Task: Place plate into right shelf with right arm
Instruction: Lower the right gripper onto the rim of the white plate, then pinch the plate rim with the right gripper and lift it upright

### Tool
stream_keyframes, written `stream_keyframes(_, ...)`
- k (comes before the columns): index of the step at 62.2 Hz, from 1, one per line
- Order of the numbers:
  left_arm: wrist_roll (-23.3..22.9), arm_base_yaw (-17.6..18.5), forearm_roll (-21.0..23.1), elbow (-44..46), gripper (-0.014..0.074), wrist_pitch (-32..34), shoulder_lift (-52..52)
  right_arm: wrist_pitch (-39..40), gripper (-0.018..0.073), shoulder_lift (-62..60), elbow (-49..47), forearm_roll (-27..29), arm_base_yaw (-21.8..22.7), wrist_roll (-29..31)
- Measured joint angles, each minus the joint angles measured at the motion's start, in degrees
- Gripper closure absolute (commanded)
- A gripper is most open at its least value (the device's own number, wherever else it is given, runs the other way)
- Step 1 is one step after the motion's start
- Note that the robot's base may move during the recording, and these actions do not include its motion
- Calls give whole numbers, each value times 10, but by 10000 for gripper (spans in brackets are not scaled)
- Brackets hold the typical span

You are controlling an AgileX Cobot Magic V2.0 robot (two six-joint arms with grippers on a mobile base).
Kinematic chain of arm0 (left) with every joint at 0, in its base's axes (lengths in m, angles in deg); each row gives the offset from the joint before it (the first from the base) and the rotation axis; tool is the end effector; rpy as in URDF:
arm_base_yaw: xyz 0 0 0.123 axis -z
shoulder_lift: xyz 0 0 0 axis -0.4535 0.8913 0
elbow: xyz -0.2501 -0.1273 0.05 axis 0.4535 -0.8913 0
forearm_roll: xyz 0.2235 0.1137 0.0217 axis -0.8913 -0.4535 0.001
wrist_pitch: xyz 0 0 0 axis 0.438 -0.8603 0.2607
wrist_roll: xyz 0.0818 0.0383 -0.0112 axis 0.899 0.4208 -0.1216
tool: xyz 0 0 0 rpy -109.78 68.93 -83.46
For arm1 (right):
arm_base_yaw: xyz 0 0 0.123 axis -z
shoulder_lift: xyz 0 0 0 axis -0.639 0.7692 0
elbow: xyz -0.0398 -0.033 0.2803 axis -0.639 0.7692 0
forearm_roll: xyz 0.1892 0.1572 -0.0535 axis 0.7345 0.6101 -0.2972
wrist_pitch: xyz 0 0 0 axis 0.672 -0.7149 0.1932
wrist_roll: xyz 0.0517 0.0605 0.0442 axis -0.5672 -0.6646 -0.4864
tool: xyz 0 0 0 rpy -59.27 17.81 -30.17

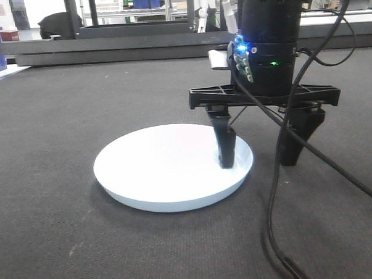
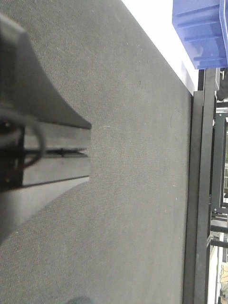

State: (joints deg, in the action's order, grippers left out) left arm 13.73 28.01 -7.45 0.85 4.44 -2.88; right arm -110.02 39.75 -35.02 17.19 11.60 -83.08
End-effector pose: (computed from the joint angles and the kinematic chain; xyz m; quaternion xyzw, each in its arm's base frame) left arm 0.0570 -0.0017 0.1982 0.0170 0.7010 -0.0001 0.7130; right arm 0.3391 0.1901 0.2077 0.0047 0.9980 0.0600 0.0212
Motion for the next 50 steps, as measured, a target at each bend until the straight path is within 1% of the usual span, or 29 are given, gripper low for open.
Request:
stream_keyframes(4,0,0,0,0,724,0,0,0,266,-3,0,0,0,0)
stream_keyframes(5,0,0,0,0,724,0,0,0,308,-4,0,0,0,0)
stream_keyframes(7,0,0,0,0,724,0,0,0,364,-6,0,0,0,0)
stream_keyframes(9,0,0,0,0,724,0,0,0,447,-7,0,0,0,-1)
stream_keyframes(12,0,0,0,0,724,0,0,0,524,-8,0,0,0,-1)
stream_keyframes(16,0,0,0,0,724,0,0,-1,498,-10,0,0,0,-2)
stream_keyframes(25,0,0,0,0,724,0,0,-1,508,-16,0,-5,0,-2)
stream_keyframes(33,0,0,0,0,724,0,0,-1,508,-45,0,-29,-1,-2)
stream_keyframes(38,0,0,0,0,724,0,0,2,508,-79,9,-55,-1,-2)
stream_keyframes(44,0,0,0,0,724,0,0,35,508,-140,42,-79,0,-2)
stream_keyframes(50,0,0,0,0,724,0,0,95,508,-213,102,-96,6,2)
